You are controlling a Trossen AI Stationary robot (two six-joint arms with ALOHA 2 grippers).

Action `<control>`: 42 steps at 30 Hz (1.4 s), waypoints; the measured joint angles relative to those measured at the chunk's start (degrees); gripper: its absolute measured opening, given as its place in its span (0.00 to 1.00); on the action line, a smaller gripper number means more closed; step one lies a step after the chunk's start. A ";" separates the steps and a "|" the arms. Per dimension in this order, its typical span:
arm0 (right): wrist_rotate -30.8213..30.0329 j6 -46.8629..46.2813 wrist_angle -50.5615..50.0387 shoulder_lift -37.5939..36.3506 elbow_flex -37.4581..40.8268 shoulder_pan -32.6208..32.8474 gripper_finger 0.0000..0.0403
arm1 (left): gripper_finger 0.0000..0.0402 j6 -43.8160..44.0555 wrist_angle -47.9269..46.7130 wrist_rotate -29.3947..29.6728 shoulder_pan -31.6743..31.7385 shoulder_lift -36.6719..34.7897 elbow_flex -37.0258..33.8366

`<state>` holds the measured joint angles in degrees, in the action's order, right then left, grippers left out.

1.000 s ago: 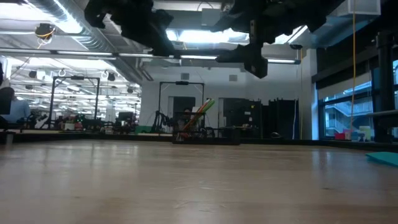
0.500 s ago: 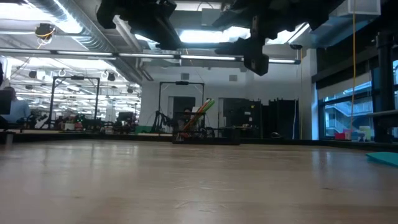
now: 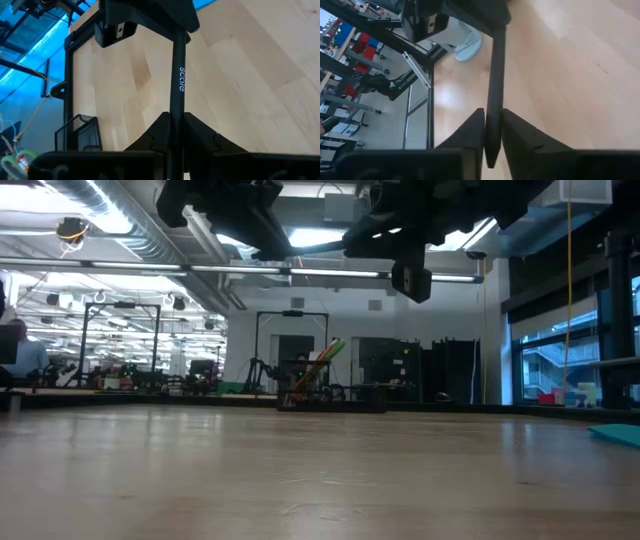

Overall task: Pick and place office supplies into organizer
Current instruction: Put the bottom black pen into the desk organizer

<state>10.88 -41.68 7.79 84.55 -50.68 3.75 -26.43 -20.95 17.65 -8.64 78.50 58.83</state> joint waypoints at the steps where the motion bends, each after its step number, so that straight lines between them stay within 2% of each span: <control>1: -0.14 -0.05 -0.09 0.00 0.00 -0.02 0.14 | 0.08 -0.05 0.05 0.27 0.00 0.00 0.00; 4: -0.28 -0.08 -0.28 0.02 0.00 -0.04 0.10 | 0.10 0.00 0.06 0.59 0.00 -0.02 0.00; 9: -0.18 -0.27 -0.22 0.02 0.00 -0.04 0.10 | 0.14 1.60 0.22 1.13 -0.44 -0.02 0.00; 14: -1.12 -1.44 -0.25 0.02 -0.01 0.02 0.10 | 0.20 9.00 0.20 2.05 -0.41 -0.82 -0.02; 23: -1.89 -1.28 -1.68 0.04 -0.04 0.11 0.10 | 0.32 17.72 0.18 2.38 -0.35 -8.49 -0.04; 27: -7.49 0.58 -1.58 0.04 -0.04 0.09 0.10 | 0.36 27.87 0.19 2.64 0.21 -13.18 -0.04; 31: -18.87 3.69 0.05 0.04 -0.03 0.17 0.10 | 0.38 36.73 0.96 2.83 0.65 -17.94 -0.42; 35: -27.60 8.60 8.99 0.04 -0.02 0.15 0.10 | 0.38 40.53 6.40 2.81 0.48 -21.81 -3.76; 42: -34.29 21.24 26.58 0.09 -0.02 0.68 0.10 | 0.38 42.07 23.61 2.65 1.14 -25.08 -11.72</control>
<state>-23.41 -20.44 34.37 84.64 -50.70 4.43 15.63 2.66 20.30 -7.50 53.42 47.11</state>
